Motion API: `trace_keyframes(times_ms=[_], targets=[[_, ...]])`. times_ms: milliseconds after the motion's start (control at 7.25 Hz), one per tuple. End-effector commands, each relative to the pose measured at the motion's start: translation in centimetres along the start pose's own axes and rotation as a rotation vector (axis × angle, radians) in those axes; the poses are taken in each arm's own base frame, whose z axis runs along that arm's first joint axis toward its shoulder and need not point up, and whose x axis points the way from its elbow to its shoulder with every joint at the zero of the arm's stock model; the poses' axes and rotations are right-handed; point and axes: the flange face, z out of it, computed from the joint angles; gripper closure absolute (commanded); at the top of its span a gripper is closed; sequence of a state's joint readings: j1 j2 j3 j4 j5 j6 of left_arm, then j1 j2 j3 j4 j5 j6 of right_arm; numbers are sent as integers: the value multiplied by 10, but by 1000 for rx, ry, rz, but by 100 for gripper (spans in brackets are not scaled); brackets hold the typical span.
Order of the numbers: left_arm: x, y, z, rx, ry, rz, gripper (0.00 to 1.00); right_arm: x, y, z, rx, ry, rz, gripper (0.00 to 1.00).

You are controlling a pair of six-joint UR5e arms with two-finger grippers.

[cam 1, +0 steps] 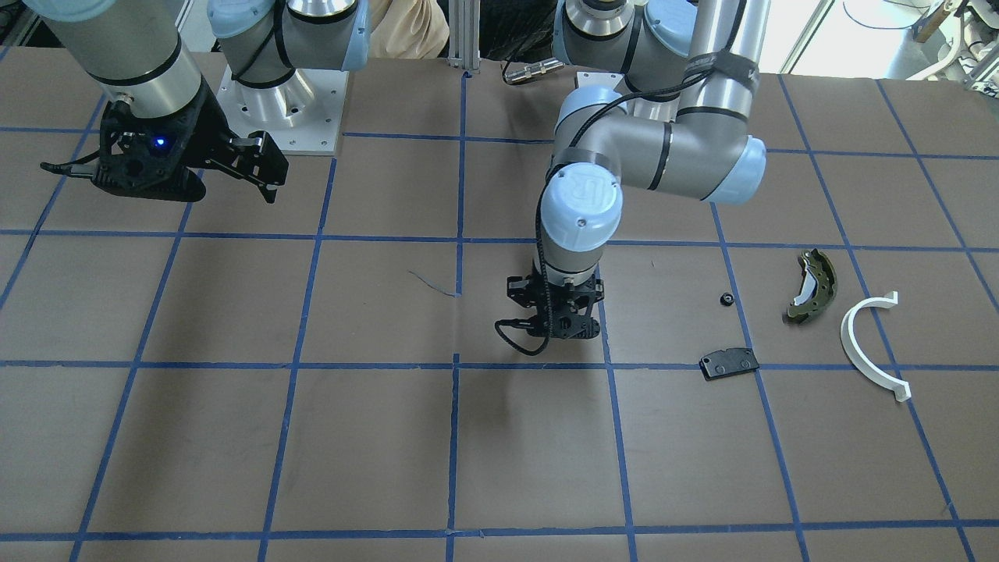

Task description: Place bearing gear from tray to pile

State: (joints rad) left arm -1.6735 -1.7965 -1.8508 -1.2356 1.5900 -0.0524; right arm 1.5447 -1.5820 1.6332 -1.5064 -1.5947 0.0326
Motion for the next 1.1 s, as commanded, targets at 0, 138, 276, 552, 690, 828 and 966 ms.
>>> trace_keyframes(times_ms=[0, 138, 276, 552, 690, 828, 966], targets=[[-108, 26, 0, -26, -62, -27, 100, 0, 0, 0, 1, 2, -10, 0], [-166, 28, 10, -30, -51, -20, 100, 0, 0, 0, 2, 1, -10, 0], [-216, 30, 26, -8, -44, -52, 100, 0, 0, 0, 1, 1, -11, 0], [-286, 39, 51, 8, -21, -7, 100, 0, 0, 0, 1, 2, -14, 0], [-288, 38, 68, -3, -13, -13, 100, 0, 0, 0, 1, 1, -14, 0], [-285, 40, 80, 3, -17, -14, 100, 0, 0, 0, 0, -1, -14, 0], [-285, 40, 92, -3, -15, -13, 100, 0, 0, 0, 1, 1, -14, 0]])
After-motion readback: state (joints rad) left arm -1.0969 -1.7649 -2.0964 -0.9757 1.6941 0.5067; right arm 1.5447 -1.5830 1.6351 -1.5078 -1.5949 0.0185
